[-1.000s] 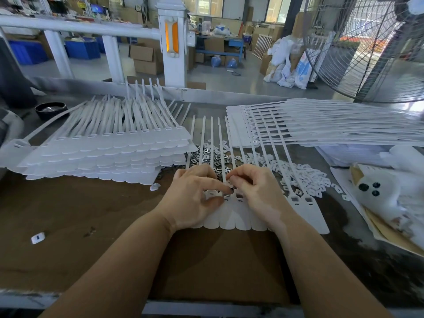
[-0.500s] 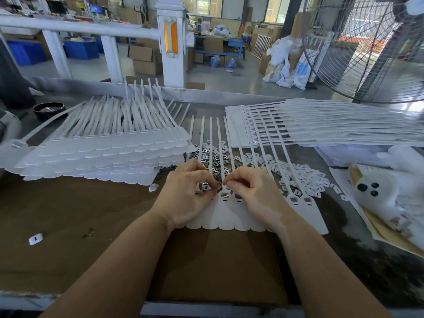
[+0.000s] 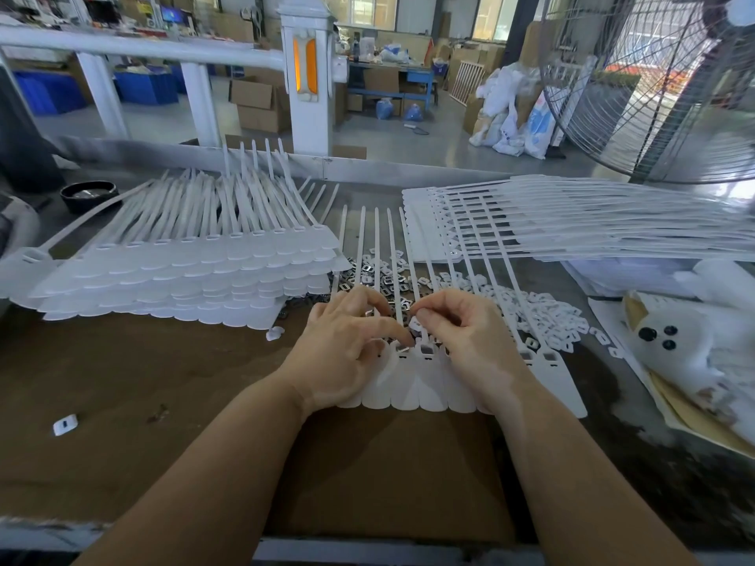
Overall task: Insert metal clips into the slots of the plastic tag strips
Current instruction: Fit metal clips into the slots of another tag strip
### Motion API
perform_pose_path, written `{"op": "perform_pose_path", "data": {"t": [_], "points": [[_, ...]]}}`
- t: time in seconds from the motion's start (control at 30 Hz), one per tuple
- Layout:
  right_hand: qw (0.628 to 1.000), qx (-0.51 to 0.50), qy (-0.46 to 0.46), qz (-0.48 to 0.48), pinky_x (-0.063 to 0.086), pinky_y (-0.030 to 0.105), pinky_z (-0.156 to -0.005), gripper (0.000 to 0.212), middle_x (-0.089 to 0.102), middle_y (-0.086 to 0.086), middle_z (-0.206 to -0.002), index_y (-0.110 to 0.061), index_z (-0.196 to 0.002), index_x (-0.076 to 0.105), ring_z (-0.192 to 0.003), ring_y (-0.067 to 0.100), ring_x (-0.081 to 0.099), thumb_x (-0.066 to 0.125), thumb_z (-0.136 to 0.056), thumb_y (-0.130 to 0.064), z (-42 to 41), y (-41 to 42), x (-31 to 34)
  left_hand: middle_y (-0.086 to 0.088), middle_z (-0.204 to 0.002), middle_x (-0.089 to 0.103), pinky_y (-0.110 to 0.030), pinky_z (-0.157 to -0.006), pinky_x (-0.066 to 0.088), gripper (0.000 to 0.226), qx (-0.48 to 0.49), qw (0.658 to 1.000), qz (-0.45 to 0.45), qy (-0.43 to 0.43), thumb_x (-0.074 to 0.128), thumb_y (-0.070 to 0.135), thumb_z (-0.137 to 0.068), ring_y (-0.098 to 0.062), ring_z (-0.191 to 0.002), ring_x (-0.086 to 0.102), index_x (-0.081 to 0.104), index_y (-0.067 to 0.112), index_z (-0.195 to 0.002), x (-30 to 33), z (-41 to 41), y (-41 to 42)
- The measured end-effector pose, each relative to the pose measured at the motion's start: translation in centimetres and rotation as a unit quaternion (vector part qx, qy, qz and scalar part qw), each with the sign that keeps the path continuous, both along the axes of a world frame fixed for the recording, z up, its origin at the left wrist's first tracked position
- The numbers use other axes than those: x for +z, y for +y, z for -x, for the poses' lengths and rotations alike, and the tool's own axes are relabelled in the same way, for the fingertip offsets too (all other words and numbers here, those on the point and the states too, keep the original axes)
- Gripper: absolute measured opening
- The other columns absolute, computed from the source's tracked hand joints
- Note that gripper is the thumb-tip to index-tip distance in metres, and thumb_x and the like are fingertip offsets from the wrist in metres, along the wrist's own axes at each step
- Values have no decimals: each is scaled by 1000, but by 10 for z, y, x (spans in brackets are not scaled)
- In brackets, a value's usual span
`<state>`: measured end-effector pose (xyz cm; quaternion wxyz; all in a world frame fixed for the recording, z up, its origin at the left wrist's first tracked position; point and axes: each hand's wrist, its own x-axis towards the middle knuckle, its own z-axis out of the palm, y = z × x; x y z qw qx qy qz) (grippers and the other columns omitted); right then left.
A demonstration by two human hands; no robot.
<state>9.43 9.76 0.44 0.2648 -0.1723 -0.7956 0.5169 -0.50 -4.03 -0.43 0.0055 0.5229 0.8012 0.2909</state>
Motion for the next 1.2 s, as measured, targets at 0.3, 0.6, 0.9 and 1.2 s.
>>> {"op": "perform_pose_path", "data": {"t": [0.3, 0.6, 0.9, 1.2], "points": [[1000, 0, 8, -7, 42, 5, -55, 15, 67, -5, -77, -19, -83, 70, -65, -8, 58, 60, -88, -9, -1, 0, 0, 14, -119, 35, -29, -96, 14, 32, 5, 1000, 13, 20, 50, 17, -92, -9, -118, 29, 64, 45, -96, -1, 0, 0], [1000, 2, 8, 0, 43, 6, -54, 17, 65, -7, -73, -21, -80, 69, -63, -7, 57, 61, -88, -9, 0, 0, -2, 17, -113, 32, -28, -95, 15, 25, 17, 1000, -5, 14, 53, 19, -91, -9, -114, 31, 65, 40, -96, -2, 1, 1], [1000, 2, 6, -13, 44, 5, -60, 17, 68, -7, -77, -24, -80, 68, -69, -6, 60, 62, -87, -10, 0, -1, -1, 12, -127, 34, -29, -95, 13, 33, 9, 999, 21, 43, 44, 19, -92, -10, -120, 25, 60, 46, -101, -5, -1, 1], [1000, 2, 1, -10, 46, 7, -66, 14, 68, -3, -81, -22, -82, 69, -74, 1, 61, 62, -87, -11, 0, 0, -2, 13, -135, 32, -35, -103, 14, 36, 16, 999, 26, 45, 42, 18, -92, -10, -122, 24, 62, 46, -98, -3, -2, 1]]}}
